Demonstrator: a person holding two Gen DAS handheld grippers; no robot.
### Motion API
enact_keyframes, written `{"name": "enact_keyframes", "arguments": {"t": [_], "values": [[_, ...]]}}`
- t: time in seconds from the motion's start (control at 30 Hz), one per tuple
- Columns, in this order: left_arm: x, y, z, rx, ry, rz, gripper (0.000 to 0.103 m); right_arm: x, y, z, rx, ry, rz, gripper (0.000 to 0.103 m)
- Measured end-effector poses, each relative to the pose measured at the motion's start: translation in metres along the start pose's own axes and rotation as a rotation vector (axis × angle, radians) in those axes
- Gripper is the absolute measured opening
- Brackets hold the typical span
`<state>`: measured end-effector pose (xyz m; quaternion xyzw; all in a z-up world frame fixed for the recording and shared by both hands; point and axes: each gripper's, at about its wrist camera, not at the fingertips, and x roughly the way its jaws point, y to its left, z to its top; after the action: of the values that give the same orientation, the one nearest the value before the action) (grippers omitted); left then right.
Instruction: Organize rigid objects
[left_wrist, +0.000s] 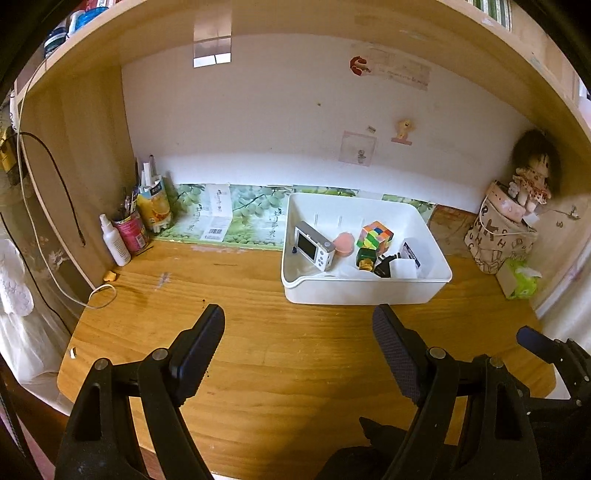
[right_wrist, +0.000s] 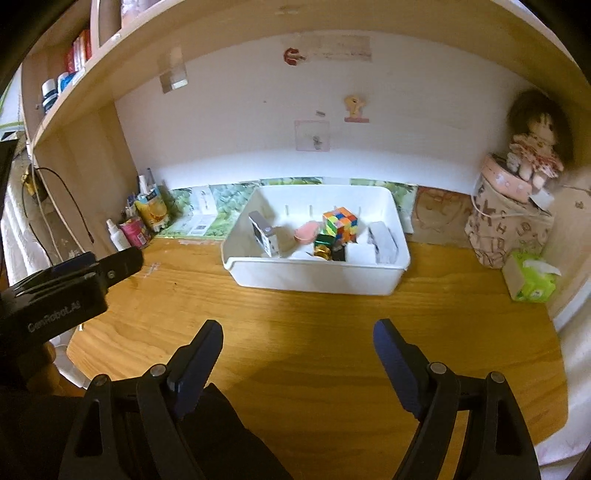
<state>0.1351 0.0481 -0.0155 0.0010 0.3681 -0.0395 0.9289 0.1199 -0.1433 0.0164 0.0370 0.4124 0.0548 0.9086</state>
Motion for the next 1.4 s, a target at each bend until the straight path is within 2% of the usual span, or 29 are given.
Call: {"name": "enact_keyframes", "arguments": {"t": [0.13, 0.23, 0.27, 0.37, 0.43, 0.7, 0.93, 1.4], "values": [[-0.003, -0.002, -0.002, 0.008, -0.007, 0.005, 0.085, -0.009, -0.001, -0.002, 0.012, -0.005, -0.018, 0.084], [-0.004, -0.004, -0.004, 0.013, -0.014, 0.007, 0.1, -0.009, -0.004, -0.003, 0.028, -0.009, -0.011, 0.086], [-0.005, -0.005, -0.004, 0.012, -0.017, 0.01, 0.101, -0.007, -0.005, -0.004, 0.038, 0.001, -0.008, 0.086], [-0.003, -0.006, -0.004, 0.012, -0.014, 0.011, 0.102, -0.003, -0.011, -0.006, 0.058, 0.022, -0.016, 0.088], [-0.001, -0.008, -0.004, 0.016, -0.007, 0.011, 0.102, -0.002, -0.011, -0.006, 0.06, 0.024, -0.03, 0.103], [-0.004, -0.013, 0.0, 0.034, -0.037, 0.026, 0.102, -0.003, -0.011, -0.005, 0.041, 0.014, -0.049, 0.103], [-0.008, -0.018, 0.003, 0.06, -0.077, 0.005, 0.102, -0.007, -0.006, -0.001, 0.009, -0.033, -0.062, 0.103], [-0.012, -0.021, 0.006, 0.076, -0.119, 0.018, 0.102, -0.002, -0.007, 0.005, -0.004, -0.032, -0.058, 0.103]]}}
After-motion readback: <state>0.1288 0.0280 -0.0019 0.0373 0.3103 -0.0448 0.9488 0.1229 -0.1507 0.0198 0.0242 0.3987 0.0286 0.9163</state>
